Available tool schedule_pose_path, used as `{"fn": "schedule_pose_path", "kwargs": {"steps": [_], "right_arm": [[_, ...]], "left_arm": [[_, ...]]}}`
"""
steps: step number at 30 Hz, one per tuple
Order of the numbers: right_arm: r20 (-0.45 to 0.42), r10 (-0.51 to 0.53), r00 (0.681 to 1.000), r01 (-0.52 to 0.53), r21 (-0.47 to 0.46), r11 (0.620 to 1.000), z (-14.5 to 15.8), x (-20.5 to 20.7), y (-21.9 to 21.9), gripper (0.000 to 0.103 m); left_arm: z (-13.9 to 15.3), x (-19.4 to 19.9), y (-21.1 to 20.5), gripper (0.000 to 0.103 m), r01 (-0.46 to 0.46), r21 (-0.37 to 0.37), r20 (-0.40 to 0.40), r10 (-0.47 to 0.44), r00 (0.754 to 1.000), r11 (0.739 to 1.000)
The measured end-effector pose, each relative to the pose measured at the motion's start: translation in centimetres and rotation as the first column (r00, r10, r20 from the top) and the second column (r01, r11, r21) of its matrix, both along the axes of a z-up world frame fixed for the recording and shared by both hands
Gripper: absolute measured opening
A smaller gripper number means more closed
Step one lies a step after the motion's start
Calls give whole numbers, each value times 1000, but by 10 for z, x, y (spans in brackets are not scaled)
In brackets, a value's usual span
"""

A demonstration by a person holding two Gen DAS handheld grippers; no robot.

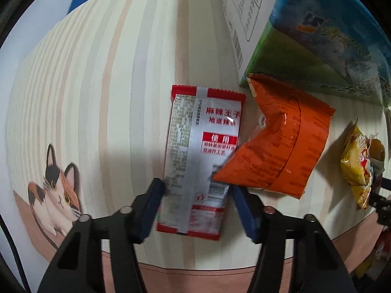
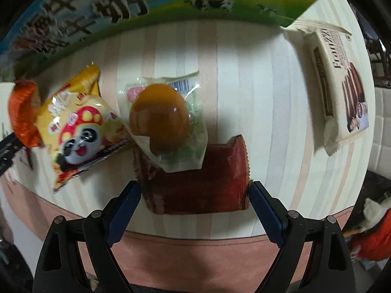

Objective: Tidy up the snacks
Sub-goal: 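Grasp the white-red spicy strip packet with left tool while right tool grasps dark red packet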

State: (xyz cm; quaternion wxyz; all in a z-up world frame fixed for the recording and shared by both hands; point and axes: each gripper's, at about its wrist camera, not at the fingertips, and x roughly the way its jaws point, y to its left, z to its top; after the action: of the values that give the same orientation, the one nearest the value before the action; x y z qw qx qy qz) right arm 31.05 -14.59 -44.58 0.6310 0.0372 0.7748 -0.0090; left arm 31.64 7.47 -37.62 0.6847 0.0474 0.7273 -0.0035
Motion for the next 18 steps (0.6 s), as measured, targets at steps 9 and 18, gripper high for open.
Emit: {"fn": "schedule_pose_path", "kwargs": {"steps": [9, 18], "right_arm": [[56, -58, 997, 57, 6, 998, 6, -28, 7, 63], [-47, 2, 999, 7, 185, 983, 13, -54, 11, 88]], "left_arm": [[5, -50, -4, 51, -124, 8, -32, 124, 992, 992], [9, -110, -26, 52, -133, -4, -76, 132, 988, 991]]}}
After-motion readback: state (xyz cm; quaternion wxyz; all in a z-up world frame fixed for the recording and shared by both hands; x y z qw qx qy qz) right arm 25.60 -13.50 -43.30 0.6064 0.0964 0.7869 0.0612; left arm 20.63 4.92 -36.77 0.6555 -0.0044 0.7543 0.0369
